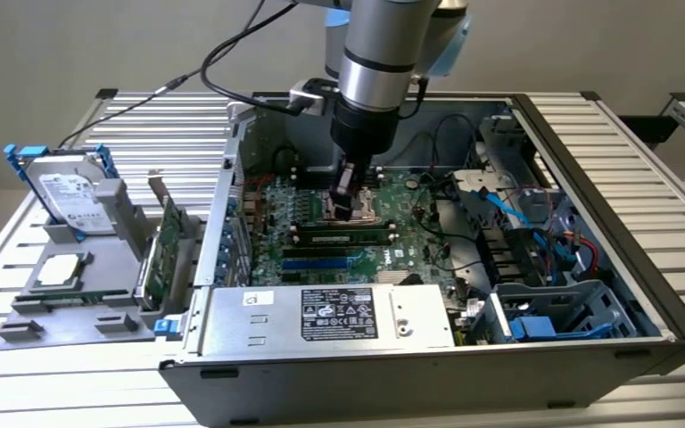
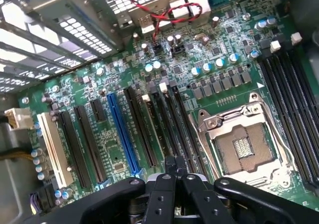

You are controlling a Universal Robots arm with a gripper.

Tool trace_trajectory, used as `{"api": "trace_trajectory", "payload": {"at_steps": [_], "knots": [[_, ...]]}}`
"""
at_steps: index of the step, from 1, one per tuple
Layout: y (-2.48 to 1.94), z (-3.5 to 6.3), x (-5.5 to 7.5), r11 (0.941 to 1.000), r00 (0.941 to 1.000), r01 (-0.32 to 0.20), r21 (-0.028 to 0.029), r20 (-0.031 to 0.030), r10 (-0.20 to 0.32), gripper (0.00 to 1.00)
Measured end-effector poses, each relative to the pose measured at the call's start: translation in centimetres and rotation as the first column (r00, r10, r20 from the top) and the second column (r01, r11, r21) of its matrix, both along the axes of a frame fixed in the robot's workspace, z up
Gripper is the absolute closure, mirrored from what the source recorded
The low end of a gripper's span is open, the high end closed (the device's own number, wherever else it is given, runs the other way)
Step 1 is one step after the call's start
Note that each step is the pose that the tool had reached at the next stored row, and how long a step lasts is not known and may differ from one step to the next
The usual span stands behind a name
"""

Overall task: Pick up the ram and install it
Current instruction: 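Press down the ram until it locks into place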

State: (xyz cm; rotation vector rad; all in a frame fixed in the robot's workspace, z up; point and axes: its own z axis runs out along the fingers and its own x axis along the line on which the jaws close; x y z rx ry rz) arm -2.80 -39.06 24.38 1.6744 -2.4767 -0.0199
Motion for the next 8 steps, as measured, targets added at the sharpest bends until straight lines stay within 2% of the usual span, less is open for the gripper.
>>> {"api": "trace_trajectory", "payload": {"at_steps": [4,8], "knots": [[0.00,-0.01,0.00,0.9976,0.9976,0.069,0.0000,0.0000,-0.069,0.89],[0.00,-0.03,0.00,0.9902,0.9902,0.140,0.0001,0.0000,-0.140,0.89]]}}
